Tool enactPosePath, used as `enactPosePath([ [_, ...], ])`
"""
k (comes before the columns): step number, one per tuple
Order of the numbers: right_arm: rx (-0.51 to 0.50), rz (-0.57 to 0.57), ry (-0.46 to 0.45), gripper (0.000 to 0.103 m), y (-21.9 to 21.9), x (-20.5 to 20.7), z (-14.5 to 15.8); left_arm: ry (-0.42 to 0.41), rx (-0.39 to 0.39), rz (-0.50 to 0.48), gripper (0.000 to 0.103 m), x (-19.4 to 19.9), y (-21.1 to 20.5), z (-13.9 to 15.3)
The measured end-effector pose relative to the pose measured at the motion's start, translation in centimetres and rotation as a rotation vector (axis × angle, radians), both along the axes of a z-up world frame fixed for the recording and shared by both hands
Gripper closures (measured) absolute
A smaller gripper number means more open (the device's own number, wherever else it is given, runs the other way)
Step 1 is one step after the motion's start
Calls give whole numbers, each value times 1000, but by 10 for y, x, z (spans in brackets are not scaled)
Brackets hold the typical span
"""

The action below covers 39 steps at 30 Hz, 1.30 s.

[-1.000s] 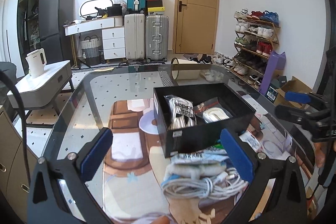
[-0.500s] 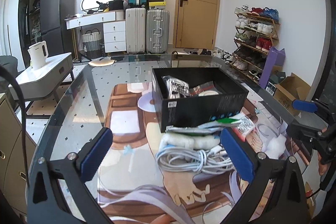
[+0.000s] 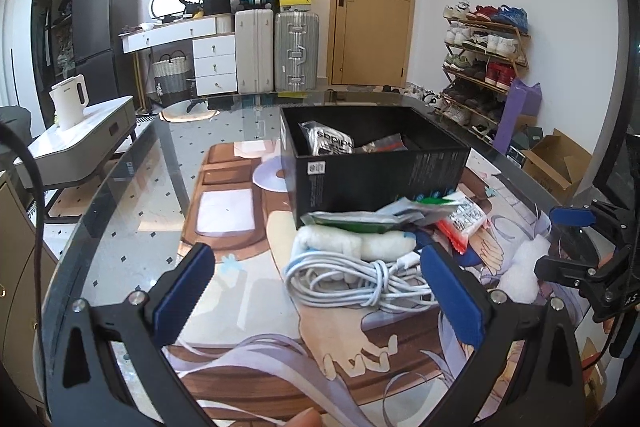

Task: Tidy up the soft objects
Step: 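Move right tool to the white foam block and close on it, then grasp the white cable bundle with left tool while right tool holds the foam block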

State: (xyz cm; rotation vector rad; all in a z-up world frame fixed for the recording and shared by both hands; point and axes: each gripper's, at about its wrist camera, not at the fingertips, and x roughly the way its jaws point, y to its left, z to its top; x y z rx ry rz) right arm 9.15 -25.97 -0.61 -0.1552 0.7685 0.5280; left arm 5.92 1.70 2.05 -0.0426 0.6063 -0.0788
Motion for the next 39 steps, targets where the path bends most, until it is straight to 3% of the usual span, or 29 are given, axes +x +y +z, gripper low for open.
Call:
enactPosePath([
  [19,-72,45,83,1,12,6,-32,53,10,-39,0,5,-9,-12],
  [32,-55,33,81,1,12,13,-35,81,57,-67,0,9,-19,-15],
  [36,-59,43,60,11,14,9,-33,103,53,-69,0,12,-18,-15],
  [39,-36,42,37,11,12,6,-28,129,48,-60,0,16,-16,-17],
])
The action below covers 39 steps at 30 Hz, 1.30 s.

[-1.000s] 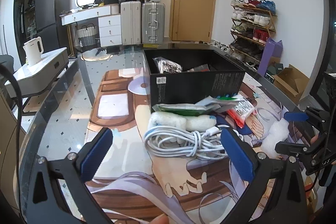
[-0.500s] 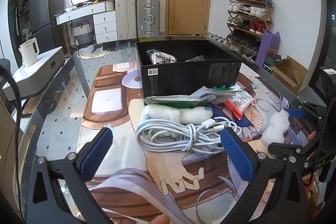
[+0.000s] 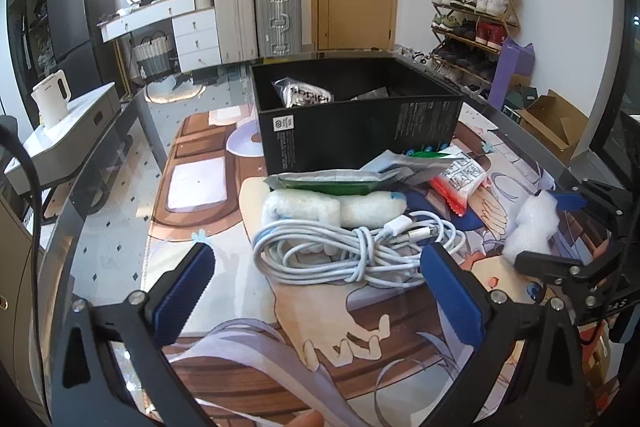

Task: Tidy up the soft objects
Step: 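Grasp the white cable bundle with left tool while right tool holds the foam block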

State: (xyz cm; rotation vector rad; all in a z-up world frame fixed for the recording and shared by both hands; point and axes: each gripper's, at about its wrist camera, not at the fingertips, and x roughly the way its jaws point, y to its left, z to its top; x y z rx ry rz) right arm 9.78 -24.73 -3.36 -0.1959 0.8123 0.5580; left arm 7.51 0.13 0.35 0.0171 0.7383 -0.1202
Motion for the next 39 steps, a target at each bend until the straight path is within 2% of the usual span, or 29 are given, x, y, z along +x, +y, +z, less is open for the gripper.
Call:
enactPosePath([
  [4,36,-6,-13,11,-4,-1,6,39,9,5,0,8,0,-3],
  [14,43,-13,-19,11,-6,0,7,124,-10,24,0,27,-1,-11],
  [25,41,-12,-17,11,-6,0,6,162,-20,47,1,26,5,-14],
  [31,38,-8,-17,11,-4,-1,6,155,-36,19,11,22,5,-14],
  [33,36,-7,-17,11,-4,0,5,149,-62,7,18,20,6,-14],
  [39,36,-7,-17,11,-4,0,5,122,-109,17,22,15,13,-15],
])
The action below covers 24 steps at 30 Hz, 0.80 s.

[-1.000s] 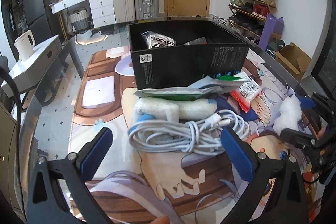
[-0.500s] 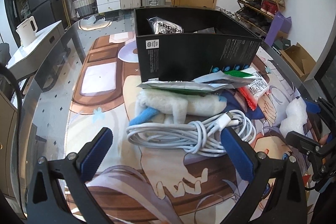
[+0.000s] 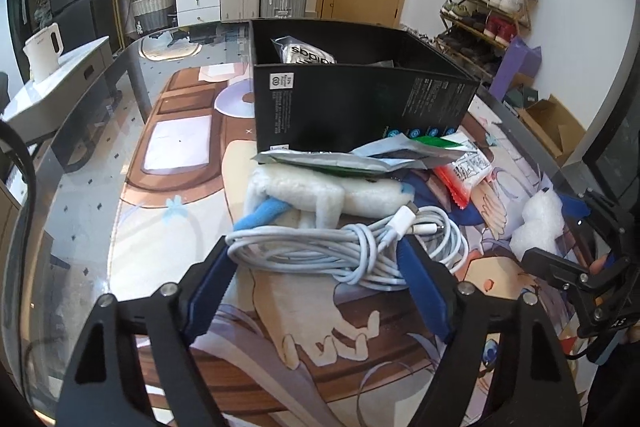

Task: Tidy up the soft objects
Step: 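Grasp the white cable bundle with left tool while right tool holds the foam block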

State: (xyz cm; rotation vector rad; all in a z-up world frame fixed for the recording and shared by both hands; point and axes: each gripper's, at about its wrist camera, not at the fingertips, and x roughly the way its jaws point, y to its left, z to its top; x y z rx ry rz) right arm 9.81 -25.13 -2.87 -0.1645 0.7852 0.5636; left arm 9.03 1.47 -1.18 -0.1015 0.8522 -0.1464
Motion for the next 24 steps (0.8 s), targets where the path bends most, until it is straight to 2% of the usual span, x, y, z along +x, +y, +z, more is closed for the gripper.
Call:
enactPosePath([
  [24,13,8,-17,11,1,-3,2,-114,-34,-10,26,-32,8,15],
])
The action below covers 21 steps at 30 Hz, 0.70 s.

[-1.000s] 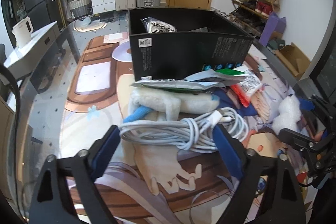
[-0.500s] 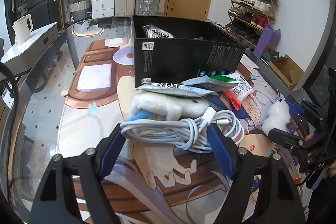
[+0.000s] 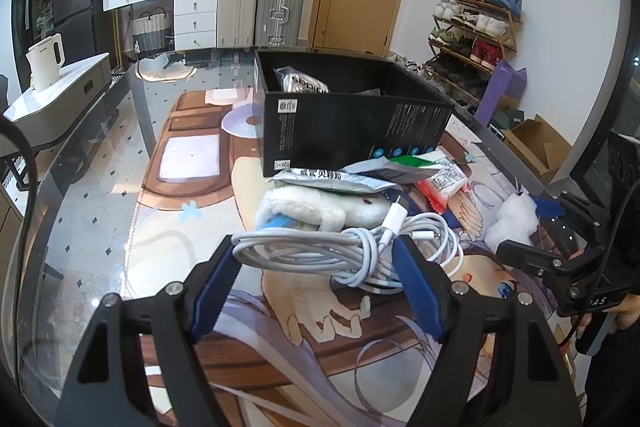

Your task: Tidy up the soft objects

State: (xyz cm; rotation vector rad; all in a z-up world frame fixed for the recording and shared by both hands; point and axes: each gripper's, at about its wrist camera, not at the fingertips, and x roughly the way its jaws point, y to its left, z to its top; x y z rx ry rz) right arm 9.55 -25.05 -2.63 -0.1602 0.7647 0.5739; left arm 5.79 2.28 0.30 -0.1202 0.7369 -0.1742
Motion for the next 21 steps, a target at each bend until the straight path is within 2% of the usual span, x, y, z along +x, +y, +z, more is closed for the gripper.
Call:
enactPosePath([
  [21,63,-30,-71,11,-3,1,21,-94,-30,23,26,-1,14,31],
])
